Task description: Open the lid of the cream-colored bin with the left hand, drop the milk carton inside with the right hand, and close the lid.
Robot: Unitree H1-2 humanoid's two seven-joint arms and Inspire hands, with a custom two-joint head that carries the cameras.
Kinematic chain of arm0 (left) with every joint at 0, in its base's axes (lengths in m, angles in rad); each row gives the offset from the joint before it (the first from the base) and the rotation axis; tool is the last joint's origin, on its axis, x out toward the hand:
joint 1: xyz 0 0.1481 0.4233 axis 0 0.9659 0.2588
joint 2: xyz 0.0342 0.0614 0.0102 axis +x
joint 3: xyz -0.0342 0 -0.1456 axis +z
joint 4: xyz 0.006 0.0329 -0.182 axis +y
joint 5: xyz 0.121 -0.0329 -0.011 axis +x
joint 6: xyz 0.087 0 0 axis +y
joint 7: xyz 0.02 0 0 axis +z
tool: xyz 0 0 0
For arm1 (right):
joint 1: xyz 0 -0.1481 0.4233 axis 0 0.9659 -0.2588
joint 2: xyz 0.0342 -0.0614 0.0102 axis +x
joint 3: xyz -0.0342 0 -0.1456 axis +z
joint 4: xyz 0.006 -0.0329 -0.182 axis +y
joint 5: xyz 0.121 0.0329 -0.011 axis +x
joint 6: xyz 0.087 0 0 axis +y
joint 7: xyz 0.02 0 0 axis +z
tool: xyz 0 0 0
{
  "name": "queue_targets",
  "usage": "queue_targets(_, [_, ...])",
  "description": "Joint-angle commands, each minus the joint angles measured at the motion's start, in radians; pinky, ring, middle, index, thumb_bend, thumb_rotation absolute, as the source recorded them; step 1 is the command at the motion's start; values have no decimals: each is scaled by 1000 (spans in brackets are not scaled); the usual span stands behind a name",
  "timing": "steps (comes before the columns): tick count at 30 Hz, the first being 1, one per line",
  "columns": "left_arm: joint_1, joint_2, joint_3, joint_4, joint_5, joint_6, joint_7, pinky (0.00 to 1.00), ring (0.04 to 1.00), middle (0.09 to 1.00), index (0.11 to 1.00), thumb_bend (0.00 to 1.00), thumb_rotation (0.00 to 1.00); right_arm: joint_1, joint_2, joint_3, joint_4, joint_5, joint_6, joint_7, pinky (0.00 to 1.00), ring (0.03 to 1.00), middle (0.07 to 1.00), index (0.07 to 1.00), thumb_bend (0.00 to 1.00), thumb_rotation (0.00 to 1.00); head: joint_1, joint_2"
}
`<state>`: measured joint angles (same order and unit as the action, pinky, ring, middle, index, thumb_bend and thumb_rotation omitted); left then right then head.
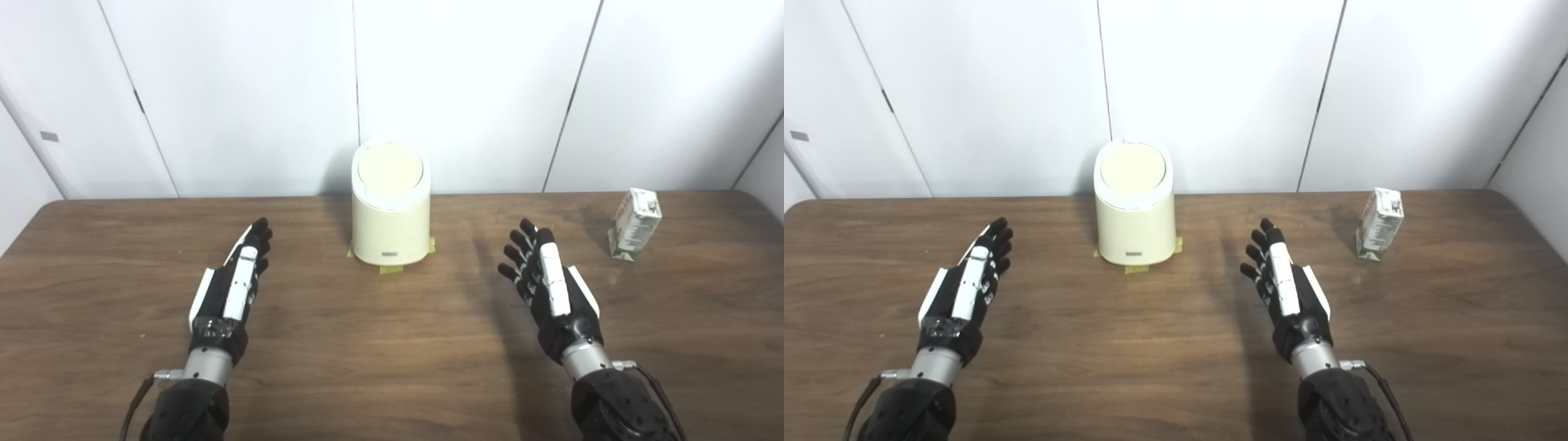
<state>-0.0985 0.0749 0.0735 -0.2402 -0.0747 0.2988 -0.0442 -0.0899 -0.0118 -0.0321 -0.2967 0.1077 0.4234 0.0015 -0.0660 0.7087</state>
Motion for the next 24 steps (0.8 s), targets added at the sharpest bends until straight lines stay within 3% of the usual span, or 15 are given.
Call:
queue_targets(1, [-42,5,0,-27,-7,-21,-2,998,988,964,958,364,906,-42,2,0,-36,4,-15,3,903,962,978,1000,622,1000,-1,0])
queue_targets(15, [-41,3,3,-30,-14,-15,-1,995,986,962,960,378,896,-39,2,2,-40,-3,-14,4,904,957,976,1000,628,1000,-3,1])
queue_targets(20, [-39,18,-7,-42,-18,-3,-22,1000,1000,987,994,482,829,-37,0,-1,-27,8,-25,11,913,963,980,1000,639,1000,-4,-17])
queue_targets(24, [-44,28,-22,-76,-2,37,-23,1000,1000,998,1000,507,781,-31,-2,-9,-7,20,-42,15,924,962,978,1000,653,1000,-13,-37])
